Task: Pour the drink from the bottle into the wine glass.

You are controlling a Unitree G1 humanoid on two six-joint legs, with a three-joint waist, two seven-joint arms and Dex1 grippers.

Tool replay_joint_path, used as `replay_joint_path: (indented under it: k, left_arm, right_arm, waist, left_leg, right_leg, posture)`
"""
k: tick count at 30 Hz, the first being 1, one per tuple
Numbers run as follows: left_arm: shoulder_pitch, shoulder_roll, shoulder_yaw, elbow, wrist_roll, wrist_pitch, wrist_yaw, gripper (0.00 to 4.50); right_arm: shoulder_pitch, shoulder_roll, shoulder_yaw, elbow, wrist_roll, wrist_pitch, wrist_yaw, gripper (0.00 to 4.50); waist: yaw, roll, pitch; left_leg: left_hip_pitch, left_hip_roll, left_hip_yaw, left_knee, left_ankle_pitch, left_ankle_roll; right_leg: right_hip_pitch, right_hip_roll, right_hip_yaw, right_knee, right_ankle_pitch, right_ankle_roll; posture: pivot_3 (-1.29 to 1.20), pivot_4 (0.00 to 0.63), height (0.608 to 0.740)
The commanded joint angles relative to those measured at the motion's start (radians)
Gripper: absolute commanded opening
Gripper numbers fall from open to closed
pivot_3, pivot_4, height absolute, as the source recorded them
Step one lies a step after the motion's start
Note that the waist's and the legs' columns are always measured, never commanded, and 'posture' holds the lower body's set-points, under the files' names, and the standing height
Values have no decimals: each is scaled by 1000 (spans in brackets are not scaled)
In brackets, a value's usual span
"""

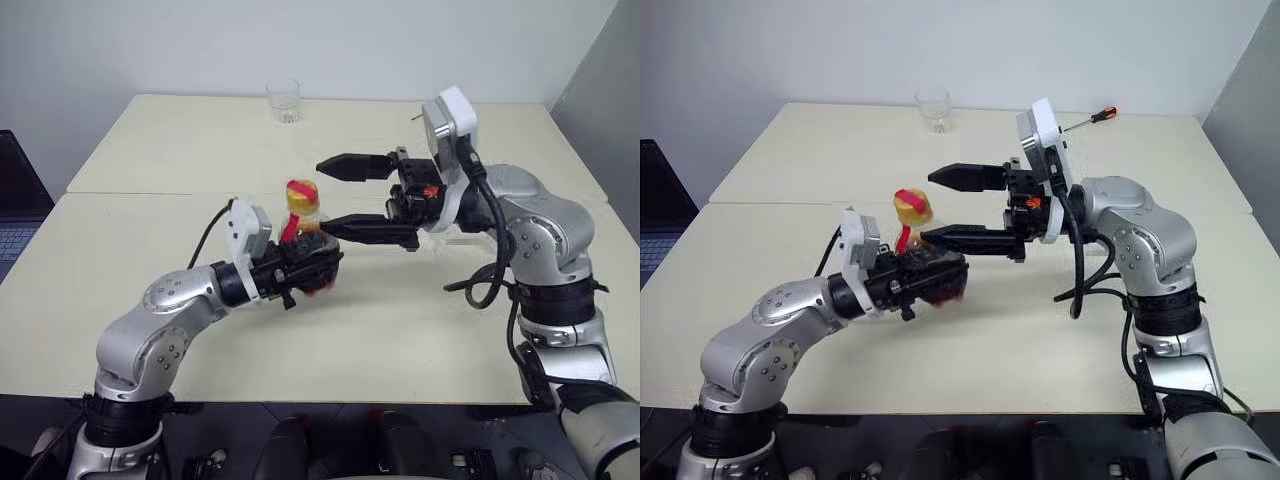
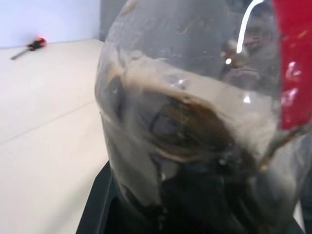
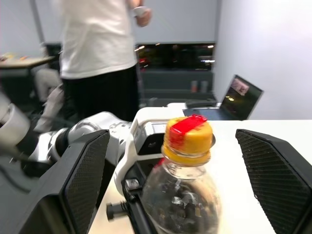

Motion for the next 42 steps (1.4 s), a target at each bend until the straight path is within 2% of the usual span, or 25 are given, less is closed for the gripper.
replay_joint_path:
  k: [1,7,15,25,42]
  left_arm:
    - [-56,-30,-4,19,33,-54,23,1653]
    - [-124,-63,-41,78,97,-109,11,1653]
    - [-138,-64,-44,122,119,-138,-15,1653]
    - [-136,-72,-42,120,128,-150,-26,1653]
    - [-114,-54,-21,85,106,-123,-21,1653]
  right_arm:
    - [-9,36,-6,-60,-11,-1,-111,4426]
    - [-81,146,34,5,-154,-32,-344,4426]
    - [-130,221,29,59,-202,-51,-438,4426]
    - [-119,195,55,79,-246,-67,-418,4426]
    - [-73,53,30,115,-241,-93,-319,4426]
  waist:
    - [0,0,0]
    - [-2,0,0]
    - [-2,0,0]
    - [-2,0,0]
    - [-2,0,0]
  left_leg:
    - [0,0,0,0,0,0]
    - [0,0,1,0,0,0]
    - [0,0,1,0,0,0]
    - [0,0,0,0,0,0]
    - [0,0,0,-1,0,0]
  right_leg:
    - [0,0,0,0,0,0]
    - [0,0,0,1,0,0]
    - [-1,0,0,0,0,0]
    - [-1,0,0,1,0,0]
    - [-1,0,0,1,0,0]
  posture:
    - [0,150,740]
    - [0,150,740]
    - [0,150,740]
    - [0,150,740]
    - [0,150,740]
